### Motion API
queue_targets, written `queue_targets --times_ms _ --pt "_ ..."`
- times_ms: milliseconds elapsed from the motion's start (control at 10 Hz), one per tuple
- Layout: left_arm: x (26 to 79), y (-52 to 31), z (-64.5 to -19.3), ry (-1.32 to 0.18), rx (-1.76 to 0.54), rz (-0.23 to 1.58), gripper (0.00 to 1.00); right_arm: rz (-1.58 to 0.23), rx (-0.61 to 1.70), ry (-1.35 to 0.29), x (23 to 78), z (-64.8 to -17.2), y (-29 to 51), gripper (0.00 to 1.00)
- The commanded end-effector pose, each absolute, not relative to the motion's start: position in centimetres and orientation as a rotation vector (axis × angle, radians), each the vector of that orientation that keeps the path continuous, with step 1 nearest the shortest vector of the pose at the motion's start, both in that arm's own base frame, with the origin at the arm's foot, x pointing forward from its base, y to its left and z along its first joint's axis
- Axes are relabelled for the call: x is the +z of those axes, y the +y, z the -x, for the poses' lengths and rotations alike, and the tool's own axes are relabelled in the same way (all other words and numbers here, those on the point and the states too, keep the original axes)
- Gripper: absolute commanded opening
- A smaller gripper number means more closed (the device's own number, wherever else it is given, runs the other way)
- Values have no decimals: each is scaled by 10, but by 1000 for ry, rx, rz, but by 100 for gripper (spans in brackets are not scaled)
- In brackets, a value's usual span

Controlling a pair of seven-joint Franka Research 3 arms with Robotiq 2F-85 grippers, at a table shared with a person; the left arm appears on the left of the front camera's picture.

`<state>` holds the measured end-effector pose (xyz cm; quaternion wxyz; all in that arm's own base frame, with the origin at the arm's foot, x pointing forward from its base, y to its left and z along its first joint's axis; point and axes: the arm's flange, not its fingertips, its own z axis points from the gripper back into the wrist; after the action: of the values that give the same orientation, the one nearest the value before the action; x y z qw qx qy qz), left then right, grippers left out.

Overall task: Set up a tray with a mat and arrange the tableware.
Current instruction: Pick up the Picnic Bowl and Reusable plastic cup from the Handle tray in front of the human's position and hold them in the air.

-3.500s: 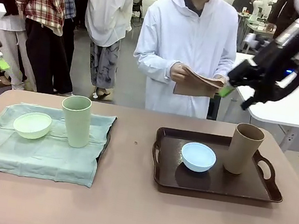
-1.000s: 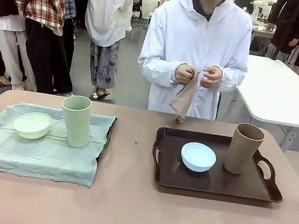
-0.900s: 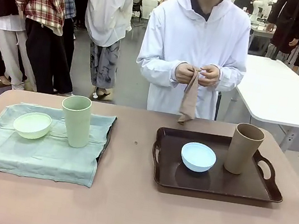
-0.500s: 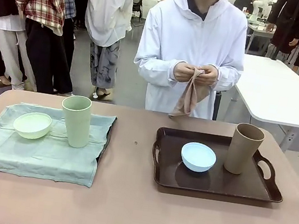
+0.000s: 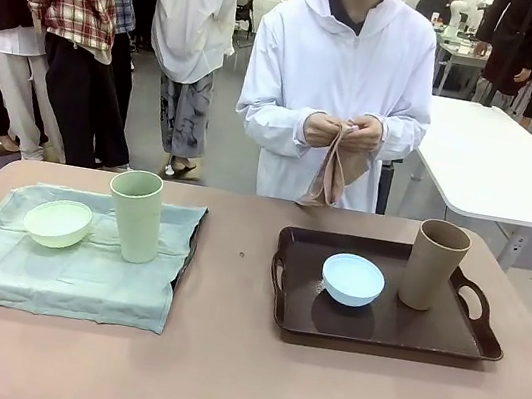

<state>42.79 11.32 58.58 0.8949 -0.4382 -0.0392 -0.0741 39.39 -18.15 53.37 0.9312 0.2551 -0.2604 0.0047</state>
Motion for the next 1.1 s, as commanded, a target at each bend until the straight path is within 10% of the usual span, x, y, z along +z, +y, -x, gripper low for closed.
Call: queue_targets --times_ms 0,1000 --pt "602 67 -423 -85 -165 778 72 -283 -16 -677 515 -422 -178 100" --pt "553 -193 -465 104 -203 448 72 -360 684 -245 487 -419 -179 100"
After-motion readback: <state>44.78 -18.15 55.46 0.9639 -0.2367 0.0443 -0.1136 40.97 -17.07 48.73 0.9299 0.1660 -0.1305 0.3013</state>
